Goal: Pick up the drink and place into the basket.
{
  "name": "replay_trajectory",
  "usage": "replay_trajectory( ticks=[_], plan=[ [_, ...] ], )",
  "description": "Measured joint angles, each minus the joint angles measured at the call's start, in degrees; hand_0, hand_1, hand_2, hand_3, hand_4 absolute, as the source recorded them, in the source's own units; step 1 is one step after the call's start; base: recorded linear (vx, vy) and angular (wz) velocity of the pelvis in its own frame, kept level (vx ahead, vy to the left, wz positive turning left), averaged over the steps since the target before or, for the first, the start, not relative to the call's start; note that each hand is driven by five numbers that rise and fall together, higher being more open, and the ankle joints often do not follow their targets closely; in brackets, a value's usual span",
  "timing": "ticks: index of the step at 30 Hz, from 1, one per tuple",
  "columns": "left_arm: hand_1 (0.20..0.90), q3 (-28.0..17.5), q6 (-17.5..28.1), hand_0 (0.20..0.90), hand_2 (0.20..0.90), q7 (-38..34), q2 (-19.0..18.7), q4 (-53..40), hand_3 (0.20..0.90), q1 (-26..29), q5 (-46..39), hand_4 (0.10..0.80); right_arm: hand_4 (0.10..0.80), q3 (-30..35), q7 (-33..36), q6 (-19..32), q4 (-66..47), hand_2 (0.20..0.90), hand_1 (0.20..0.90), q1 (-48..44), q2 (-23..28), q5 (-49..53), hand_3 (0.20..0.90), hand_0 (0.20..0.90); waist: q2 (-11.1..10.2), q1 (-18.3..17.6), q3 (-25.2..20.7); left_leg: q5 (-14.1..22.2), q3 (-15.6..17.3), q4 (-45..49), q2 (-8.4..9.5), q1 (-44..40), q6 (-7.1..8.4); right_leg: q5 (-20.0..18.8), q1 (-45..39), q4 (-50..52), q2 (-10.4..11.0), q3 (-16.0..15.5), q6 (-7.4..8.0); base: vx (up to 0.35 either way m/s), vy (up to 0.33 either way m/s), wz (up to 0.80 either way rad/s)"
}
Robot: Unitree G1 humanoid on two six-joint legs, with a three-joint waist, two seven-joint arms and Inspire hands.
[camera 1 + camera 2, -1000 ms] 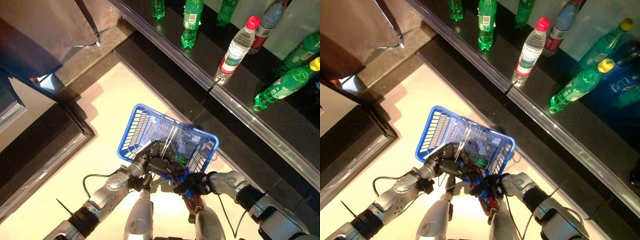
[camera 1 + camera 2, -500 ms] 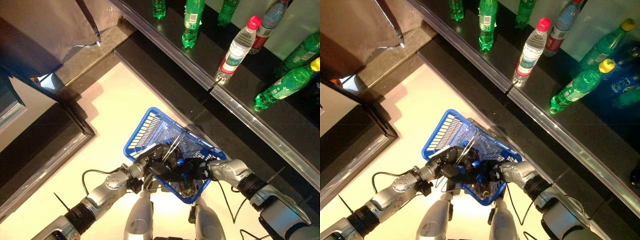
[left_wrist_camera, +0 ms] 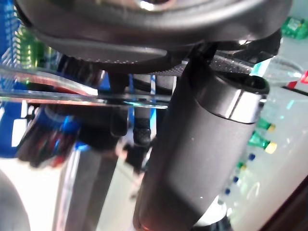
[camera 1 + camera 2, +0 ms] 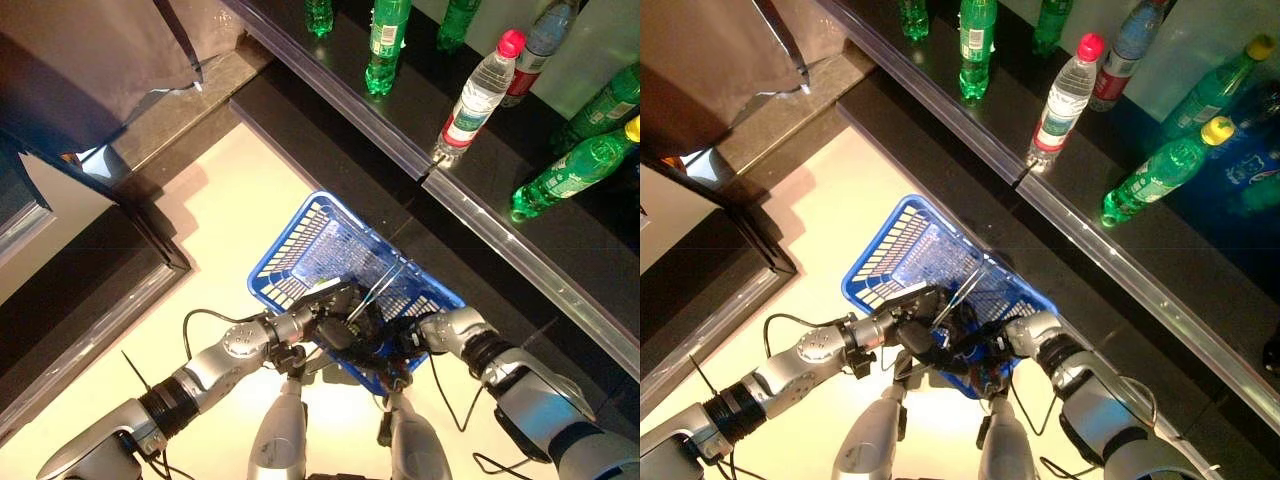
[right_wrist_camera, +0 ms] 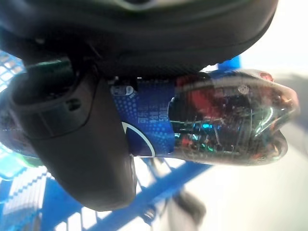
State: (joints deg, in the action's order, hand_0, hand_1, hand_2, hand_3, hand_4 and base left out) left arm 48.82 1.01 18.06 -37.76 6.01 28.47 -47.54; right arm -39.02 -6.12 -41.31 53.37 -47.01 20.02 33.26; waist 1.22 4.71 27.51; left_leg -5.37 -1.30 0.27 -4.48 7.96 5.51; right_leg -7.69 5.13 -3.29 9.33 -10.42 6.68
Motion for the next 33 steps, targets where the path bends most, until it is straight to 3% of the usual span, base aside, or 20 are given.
replay_trajectory(
  ticks=[5,10,19,23,28,33],
  plan=[
    [0.3,0.07,-3.55,0.3,0.3,1.56,3.2,-0.02,0.2,1.5,-2.43,0.1,0.1,-0.17,1.21,2.45,6.21,0.3,0.3,-5.58,0.08,-5.64,0.2,0.3,1.78,0.19,0.76,0.0,-0.89,0.74,0.38,0.96,-0.02,-0.07,0.22,0.08,0.29,-0.43,0.1,0.01,0.031,0.08],
    [0.3,2.41,-5.92,0.3,0.3,1.83,4.25,-0.01,0.2,3.06,-2.97,0.1,0.1,-0.06,4.98,6.23,8.19,0.3,0.3,-7.63,-0.53,-5.69,0.2,0.3,2.1,0.13,0.8,0.0,-0.89,0.95,0.46,0.98,-0.02,-0.12,0.22,0.19,0.37,-0.42,0.15,0.0,0.0,0.0],
    [0.3,2.38,-6.6,0.3,0.3,1.83,6.23,-0.01,0.2,3.76,-4.21,0.1,0.1,0.35,12.41,11.09,9.05,0.3,0.3,-8.0,-2.29,-7.99,0.2,0.3,2.59,-0.1,1.05,0.05,-0.83,1.35,0.83,1.48,-0.14,-0.21,0.6,0.33,0.71,-0.38,0.18,0.002,0.003,0.0],
    [0.3,2.33,-6.74,0.3,0.3,1.8,6.4,0.02,0.2,3.98,-4.49,0.1,0.1,-1.17,12.05,11.84,8.94,0.3,0.3,-8.84,-2.53,-20.0,0.2,0.3,3.15,-0.05,1.19,0.11,-0.81,1.98,1.06,3.23,-0.39,-0.28,2.39,1.08,0.97,-0.38,0.34,0.001,0.008,0.0],
    [0.3,2.34,-6.73,0.3,0.3,1.72,7.06,0.03,0.2,4.01,-4.43,0.1,0.1,-7.57,6.71,10.62,9.19,0.3,0.3,-8.7,-3.4,-41.64,0.2,0.3,3.92,0.1,1.59,0.06,-0.81,1.98,1.2,3.32,-0.47,-0.28,2.51,1.22,1.14,-0.44,0.36,0.0,0.0,0.0],
    [0.3,3.21,-6.71,0.3,0.3,1.35,7.22,0.22,0.2,3.99,-4.05,0.1,0.1,-9.01,6.02,10.37,10.53,0.3,0.3,-8.59,-4.41,-51.75,0.2,0.3,3.94,0.13,1.59,0.05,-0.85,2.41,1.21,3.38,-0.49,-0.19,2.54,1.63,1.16,-0.45,0.46,0.0,0.0,0.0]
  ],
)
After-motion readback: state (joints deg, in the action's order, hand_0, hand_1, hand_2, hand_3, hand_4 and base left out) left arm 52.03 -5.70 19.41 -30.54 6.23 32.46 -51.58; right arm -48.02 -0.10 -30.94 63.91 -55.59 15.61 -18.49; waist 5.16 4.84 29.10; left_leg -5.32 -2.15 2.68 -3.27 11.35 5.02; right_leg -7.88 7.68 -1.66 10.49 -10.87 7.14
